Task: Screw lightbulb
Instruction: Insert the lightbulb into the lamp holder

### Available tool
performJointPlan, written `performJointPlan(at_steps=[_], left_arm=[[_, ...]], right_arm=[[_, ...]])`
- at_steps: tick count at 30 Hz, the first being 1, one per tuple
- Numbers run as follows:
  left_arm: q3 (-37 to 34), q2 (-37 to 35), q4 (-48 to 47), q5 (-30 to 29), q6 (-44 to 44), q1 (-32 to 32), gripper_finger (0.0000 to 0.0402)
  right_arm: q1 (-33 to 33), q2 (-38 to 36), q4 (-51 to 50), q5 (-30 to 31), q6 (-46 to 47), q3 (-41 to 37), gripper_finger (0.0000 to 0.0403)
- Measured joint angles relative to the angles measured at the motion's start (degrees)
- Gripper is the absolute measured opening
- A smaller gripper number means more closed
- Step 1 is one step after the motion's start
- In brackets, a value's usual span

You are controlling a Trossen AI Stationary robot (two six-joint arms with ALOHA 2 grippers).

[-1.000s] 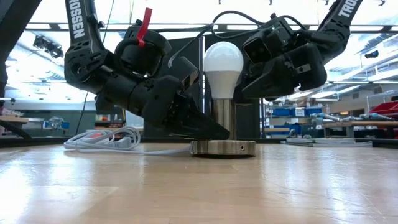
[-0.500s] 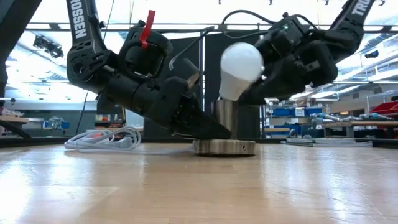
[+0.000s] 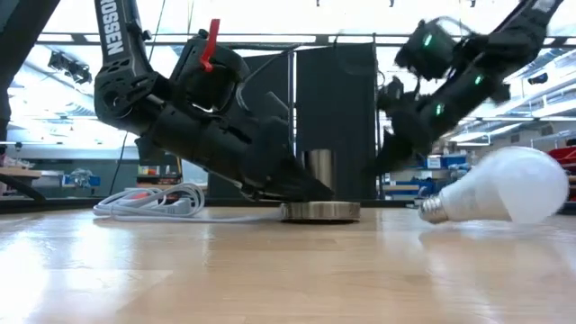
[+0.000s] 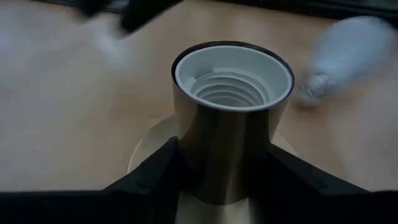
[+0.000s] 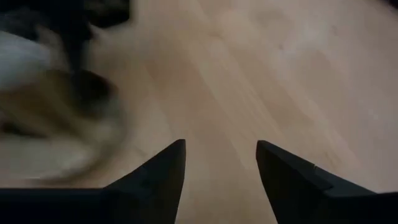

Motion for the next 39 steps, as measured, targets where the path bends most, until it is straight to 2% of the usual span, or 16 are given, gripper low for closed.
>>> performJointPlan(at_steps=[4,8,13,19,25,32,35,39], left_arm=[[0.00,-0.02,-2.00,-10.66,-1.29,-0.07,0.0194],[-0.06,-0.02,-2.21,-13.86,0.99,0.46,0.0218],[-0.11,-0.05,-1.99,-15.47,2.62,0.68,0.0278],[-0.17,-1.44,-3.03,-16.95,4.03,-1.81,0.0325],[-0.22,-4.94,-2.72,-26.90,10.34,-5.55,0.0330],[1.03,-9.27,-5.46,-27.19,10.97,-8.77,0.0330],[4.99,-10.08,-14.22,-26.04,10.40,-9.67,0.0330],[14.91,-9.73,-29.70,-19.90,6.83,-9.88,0.0328]], right_arm=[[2.78,-6.17,0.52,1.71,3.86,-1.80,0.0200],[8.31,-14.04,-0.96,3.40,4.05,-1.50,0.0199],[17.11,-20.40,-5.82,14.46,3.39,-1.65,0.0199],[22.84,-21.59,-5.81,20.09,6.77,-1.65,0.0199],[29.57,-20.40,-5.25,29.14,7.33,-1.65,0.0199],[33.53,-20.37,-6.96,30.11,13.87,-1.65,0.0199],[35.32,-20.37,-10.76,31.29,20.40,-1.65,0.0199],[37.60,-20.22,-16.01,31.64,28.06,-1.65,0.0199]])
